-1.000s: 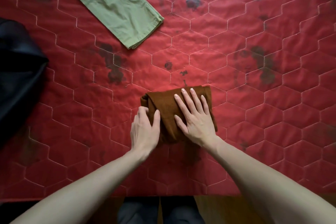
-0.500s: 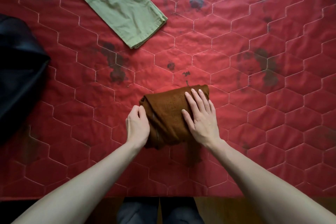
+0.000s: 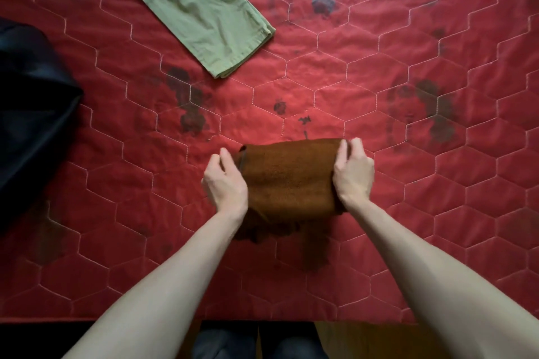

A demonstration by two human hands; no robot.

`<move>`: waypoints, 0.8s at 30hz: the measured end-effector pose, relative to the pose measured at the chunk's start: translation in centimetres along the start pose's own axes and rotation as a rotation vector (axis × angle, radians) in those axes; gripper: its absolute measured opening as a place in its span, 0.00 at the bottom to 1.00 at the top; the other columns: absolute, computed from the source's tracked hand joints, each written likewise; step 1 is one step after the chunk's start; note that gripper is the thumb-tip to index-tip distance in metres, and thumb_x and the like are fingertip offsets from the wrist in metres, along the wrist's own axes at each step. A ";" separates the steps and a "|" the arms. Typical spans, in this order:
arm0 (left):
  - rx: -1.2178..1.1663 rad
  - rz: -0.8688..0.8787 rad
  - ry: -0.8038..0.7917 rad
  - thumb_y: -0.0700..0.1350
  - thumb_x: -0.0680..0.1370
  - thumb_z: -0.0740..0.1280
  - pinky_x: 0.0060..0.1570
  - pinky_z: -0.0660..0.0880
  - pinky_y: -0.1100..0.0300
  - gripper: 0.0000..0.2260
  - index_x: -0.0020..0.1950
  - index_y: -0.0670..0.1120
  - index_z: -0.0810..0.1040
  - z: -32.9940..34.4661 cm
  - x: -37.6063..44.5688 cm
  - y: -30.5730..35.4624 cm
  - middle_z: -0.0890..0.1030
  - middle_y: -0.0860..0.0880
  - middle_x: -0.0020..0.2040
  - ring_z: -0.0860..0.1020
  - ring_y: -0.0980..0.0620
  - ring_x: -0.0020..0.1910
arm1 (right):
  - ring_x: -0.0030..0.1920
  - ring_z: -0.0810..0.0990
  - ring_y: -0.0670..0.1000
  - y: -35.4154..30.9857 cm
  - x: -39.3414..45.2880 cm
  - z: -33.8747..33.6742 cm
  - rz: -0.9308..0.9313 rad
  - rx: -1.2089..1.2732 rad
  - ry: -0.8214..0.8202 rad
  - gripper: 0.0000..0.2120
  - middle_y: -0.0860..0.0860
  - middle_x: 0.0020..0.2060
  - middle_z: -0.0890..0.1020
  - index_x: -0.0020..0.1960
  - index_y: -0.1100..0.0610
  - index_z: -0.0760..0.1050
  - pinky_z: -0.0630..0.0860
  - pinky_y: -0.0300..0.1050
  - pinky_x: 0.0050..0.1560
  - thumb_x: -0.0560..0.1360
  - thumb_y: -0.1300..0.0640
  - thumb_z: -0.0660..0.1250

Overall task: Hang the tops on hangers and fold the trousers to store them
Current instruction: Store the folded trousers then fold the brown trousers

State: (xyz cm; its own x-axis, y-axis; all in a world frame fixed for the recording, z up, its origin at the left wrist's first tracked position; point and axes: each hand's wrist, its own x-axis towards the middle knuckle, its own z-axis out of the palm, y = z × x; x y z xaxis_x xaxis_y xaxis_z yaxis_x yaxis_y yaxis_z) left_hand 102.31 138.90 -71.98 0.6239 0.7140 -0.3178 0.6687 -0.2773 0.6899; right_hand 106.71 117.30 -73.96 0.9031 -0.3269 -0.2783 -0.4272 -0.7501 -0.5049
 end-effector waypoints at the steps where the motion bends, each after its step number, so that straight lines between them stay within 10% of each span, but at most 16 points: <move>1: 0.001 -0.019 0.022 0.50 0.87 0.59 0.37 0.61 0.53 0.21 0.36 0.42 0.67 -0.3 0.1 -0.5 0.68 0.50 0.28 0.66 0.49 0.29 | 0.42 0.81 0.70 0.3 -0.1 -0.1 0.023 0.002 0.006 0.12 0.66 0.39 0.82 0.52 0.58 0.71 0.75 0.58 0.42 0.87 0.51 0.57; 10: 0.149 -0.024 -0.016 0.54 0.87 0.57 0.39 0.64 0.52 0.19 0.40 0.44 0.67 -0.6 0.8 -1.2 0.73 0.48 0.32 0.74 0.38 0.38 | 0.43 0.80 0.66 -1.0 -0.7 1.2 -0.009 -0.078 -0.037 0.13 0.52 0.36 0.76 0.53 0.53 0.67 0.67 0.53 0.42 0.85 0.43 0.57; 14: 0.276 0.200 0.014 0.47 0.84 0.62 0.53 0.70 0.47 0.07 0.58 0.44 0.72 -1.1 -1.1 -1.3 0.78 0.43 0.53 0.76 0.39 0.55 | 0.64 0.75 0.59 0.1 -2.4 1.5 -0.227 -0.187 0.099 0.17 0.55 0.62 0.76 0.69 0.54 0.70 0.74 0.59 0.61 0.84 0.49 0.62; 19: 0.562 0.864 -0.269 0.50 0.85 0.59 0.80 0.56 0.44 0.24 0.80 0.45 0.66 0.0 -3.4 -2.4 0.65 0.43 0.80 0.61 0.44 0.81 | 0.84 0.53 0.52 1.6 -5.2 2.7 -0.650 -0.366 -0.069 0.27 0.51 0.83 0.59 0.84 0.56 0.58 0.55 0.59 0.82 0.85 0.54 0.53; 24: 0.633 0.803 -0.377 0.56 0.84 0.55 0.81 0.52 0.38 0.30 0.85 0.50 0.55 0.2 -4.7 -6.8 0.52 0.46 0.85 0.49 0.46 0.85 | 0.85 0.47 0.49 3.3 -7.5 4.2 -0.470 -0.259 -0.112 0.29 0.47 0.85 0.50 0.86 0.51 0.50 0.55 0.61 0.82 0.87 0.47 0.48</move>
State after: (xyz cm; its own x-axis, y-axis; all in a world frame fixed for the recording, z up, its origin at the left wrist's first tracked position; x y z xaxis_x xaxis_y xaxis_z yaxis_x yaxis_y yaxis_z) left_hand 94.95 137.30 -75.29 0.9834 -0.0370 -0.1777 0.0299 -0.9326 0.3597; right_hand 98.33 119.75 -76.98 0.9779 0.1301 -0.1639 0.0587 -0.9222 -0.3822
